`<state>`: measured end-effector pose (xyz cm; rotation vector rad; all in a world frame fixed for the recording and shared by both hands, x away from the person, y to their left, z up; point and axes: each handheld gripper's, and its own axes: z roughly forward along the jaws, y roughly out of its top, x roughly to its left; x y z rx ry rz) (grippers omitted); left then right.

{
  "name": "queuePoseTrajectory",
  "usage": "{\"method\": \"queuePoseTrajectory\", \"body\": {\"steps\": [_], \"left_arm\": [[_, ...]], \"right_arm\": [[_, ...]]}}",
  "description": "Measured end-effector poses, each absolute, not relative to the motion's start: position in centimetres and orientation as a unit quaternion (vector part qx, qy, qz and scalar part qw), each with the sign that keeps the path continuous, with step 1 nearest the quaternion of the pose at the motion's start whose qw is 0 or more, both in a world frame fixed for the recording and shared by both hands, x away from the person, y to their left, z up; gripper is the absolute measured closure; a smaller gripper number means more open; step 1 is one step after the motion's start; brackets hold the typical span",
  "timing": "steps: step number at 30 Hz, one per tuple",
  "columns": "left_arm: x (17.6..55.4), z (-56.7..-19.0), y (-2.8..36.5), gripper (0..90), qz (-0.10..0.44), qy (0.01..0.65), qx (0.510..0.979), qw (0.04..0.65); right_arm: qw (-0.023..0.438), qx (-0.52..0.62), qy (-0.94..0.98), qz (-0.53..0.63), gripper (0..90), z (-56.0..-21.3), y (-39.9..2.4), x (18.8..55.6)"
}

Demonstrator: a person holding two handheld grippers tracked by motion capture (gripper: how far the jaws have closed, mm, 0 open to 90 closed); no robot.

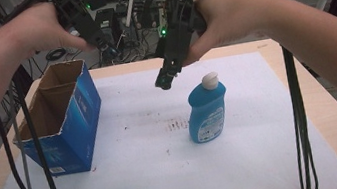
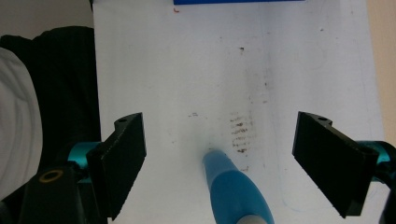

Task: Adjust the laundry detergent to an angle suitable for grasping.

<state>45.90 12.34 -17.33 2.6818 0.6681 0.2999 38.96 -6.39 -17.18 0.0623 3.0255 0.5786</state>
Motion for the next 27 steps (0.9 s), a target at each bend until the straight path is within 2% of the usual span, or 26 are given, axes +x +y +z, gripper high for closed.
{"method": "queuePoseTrajectory", "body": {"steps": [10,17,27], "left_arm": [[43.8,-22.5,11.0,17.1,0.094,0.218,0.945,0.227],[42.6,-26.5,10.0,17.1,0.068,0.219,0.937,0.264],[41.7,-28.6,8.9,17.1,0.064,0.193,0.935,0.289]], "right_arm": [[0.032,0.015,0.980,0.194,16.9,-16.1,-6.5,38.8],[0.032,0.017,0.979,0.200,16.9,-15.5,-6.7,38.6],[0.032,0.014,0.978,0.205,16.9,-14.2,-6.8,38.4]]}}
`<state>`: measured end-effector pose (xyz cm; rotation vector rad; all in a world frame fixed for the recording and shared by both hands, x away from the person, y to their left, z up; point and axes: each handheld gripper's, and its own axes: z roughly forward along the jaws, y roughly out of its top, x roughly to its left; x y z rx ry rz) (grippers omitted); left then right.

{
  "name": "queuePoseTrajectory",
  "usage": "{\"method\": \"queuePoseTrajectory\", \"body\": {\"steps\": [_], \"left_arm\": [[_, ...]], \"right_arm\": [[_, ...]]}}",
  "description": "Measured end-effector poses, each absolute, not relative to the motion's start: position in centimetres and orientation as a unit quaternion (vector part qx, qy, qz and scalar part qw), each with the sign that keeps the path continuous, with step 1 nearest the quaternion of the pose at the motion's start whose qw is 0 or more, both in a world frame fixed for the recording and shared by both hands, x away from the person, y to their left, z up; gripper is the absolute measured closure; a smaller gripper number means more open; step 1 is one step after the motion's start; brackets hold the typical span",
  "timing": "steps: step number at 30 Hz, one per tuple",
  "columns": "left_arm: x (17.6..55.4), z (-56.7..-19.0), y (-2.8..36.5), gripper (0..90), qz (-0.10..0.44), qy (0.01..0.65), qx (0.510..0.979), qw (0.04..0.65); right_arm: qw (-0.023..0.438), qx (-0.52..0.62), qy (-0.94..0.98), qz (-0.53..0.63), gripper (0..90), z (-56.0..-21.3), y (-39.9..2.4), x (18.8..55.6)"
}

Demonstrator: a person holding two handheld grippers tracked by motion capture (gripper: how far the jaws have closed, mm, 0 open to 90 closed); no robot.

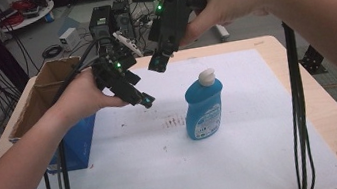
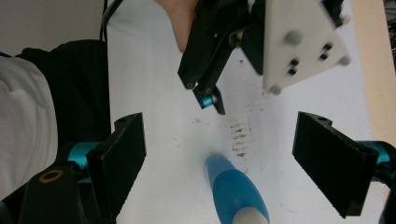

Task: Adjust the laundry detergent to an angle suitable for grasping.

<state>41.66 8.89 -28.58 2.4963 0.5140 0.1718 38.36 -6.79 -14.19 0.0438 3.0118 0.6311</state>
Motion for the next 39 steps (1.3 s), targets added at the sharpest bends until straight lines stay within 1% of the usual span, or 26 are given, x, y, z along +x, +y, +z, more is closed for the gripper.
{"method": "queuePoseTrajectory", "body": {"steps": [8,16,20,26,31,39], "left_arm": [[41.4,-29.8,6.9,17.1,0.048,0.176,0.938,0.296],[41.2,-30.7,5.2,17.1,0.041,0.162,0.938,0.304],[41.1,-30.8,4.3,17.1,0.033,0.158,0.936,0.314],[41.0,-31.2,3.0,17.1,0.025,0.146,0.940,0.306],[40.9,-31.1,1.8,17.1,0.028,0.140,0.940,0.310],[41.1,-31.2,-0.2,17.1,0.030,0.133,0.944,0.301]], "right_arm": [[0.036,0.009,0.977,0.209,16.9,-12.4,-6.8,38.1],[0.039,0.011,0.976,0.212,16.9,-11.7,-7.0,38.2],[0.041,0.012,0.976,0.215,16.9,-11.5,-7.1,38.3],[0.044,0.016,0.975,0.216,16.9,-11.4,-7.3,38.3],[0.045,0.018,0.975,0.215,16.9,-11.4,-7.4,38.4],[0.045,0.018,0.975,0.216,16.9,-11.4,-7.4,38.5]]}}
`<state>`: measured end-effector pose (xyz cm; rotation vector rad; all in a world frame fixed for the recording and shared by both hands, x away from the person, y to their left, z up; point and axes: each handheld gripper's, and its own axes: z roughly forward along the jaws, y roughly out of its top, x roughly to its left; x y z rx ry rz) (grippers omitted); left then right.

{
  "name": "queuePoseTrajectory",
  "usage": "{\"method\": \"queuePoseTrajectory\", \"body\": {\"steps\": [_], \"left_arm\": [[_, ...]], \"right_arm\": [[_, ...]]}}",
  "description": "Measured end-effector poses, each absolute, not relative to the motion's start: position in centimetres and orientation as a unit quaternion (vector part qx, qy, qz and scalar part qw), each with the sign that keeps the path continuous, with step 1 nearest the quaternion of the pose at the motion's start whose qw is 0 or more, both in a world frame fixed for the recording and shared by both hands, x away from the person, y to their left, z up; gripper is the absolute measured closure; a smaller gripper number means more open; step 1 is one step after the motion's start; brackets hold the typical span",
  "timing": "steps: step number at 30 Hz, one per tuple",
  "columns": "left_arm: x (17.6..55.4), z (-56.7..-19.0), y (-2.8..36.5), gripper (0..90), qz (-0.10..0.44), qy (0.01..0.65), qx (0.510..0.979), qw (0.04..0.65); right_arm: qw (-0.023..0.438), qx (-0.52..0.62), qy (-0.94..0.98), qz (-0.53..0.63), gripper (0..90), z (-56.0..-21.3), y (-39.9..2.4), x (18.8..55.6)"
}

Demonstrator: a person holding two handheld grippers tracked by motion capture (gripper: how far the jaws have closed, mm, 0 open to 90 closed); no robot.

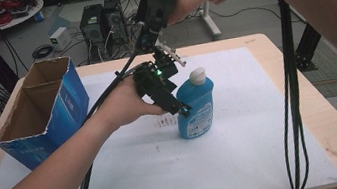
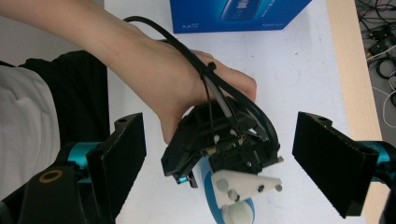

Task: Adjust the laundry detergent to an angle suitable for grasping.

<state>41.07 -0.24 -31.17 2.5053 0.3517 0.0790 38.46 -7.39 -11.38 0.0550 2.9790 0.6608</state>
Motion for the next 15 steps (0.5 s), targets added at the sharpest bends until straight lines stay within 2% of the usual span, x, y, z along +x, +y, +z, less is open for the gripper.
{"method": "queuePoseTrajectory", "body": {"steps": [15], "left_arm": [[41.2,-31.9,-2.9,17.1,0.043,0.140,0.946,0.288]], "right_arm": [[0.047,0.022,0.975,0.217,16.9,-11.3,-7.7,38.6]]}}
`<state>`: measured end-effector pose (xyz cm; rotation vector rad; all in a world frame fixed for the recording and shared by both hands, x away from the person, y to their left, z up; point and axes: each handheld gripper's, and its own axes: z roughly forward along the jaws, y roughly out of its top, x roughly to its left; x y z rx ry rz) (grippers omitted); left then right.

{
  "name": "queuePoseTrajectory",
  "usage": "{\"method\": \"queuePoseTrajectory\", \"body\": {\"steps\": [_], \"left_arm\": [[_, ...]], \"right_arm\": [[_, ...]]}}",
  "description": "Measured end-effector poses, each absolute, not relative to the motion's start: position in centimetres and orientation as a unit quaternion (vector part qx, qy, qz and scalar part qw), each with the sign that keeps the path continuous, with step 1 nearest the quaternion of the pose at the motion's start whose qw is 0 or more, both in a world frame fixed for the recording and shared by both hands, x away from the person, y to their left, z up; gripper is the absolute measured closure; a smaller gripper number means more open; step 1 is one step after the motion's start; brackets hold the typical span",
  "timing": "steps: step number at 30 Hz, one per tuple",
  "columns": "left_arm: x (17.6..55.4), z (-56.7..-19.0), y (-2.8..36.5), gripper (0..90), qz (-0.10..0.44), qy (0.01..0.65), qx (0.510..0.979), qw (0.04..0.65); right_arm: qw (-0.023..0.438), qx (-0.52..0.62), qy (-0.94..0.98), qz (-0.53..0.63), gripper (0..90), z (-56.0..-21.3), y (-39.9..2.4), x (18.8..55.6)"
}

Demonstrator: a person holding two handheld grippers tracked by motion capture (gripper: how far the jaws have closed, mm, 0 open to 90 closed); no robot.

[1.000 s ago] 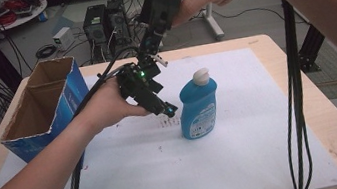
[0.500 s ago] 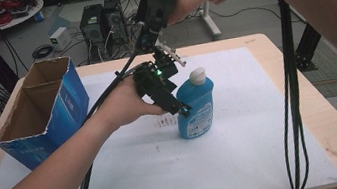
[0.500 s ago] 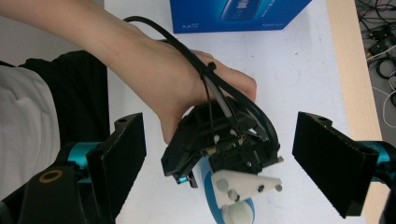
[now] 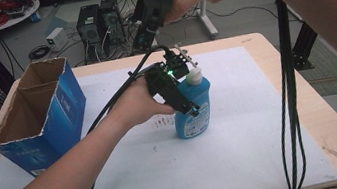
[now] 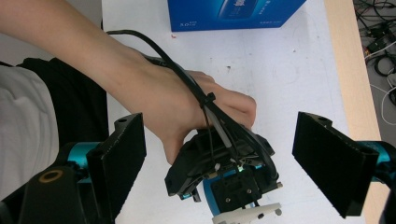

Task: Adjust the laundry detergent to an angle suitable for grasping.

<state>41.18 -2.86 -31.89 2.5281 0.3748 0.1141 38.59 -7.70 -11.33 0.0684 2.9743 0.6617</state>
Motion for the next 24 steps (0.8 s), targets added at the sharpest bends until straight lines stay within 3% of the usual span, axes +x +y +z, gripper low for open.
{"method": "queuePoseTrajectory", "body": {"steps": [14,24], "left_arm": [[41.18,-32.24,-3.35,17.6,0.044,0.145,0.950,0.274],[41.19,-32.16,-3.33,24.1,0.031,0.147,0.948,0.280]], "right_arm": [[0.046,0.023,0.975,0.214,16.9,-11.52,-7.62,38.79],[0.047,0.022,0.976,0.212,16.9,-11.63,-7.45,38.82]]}}
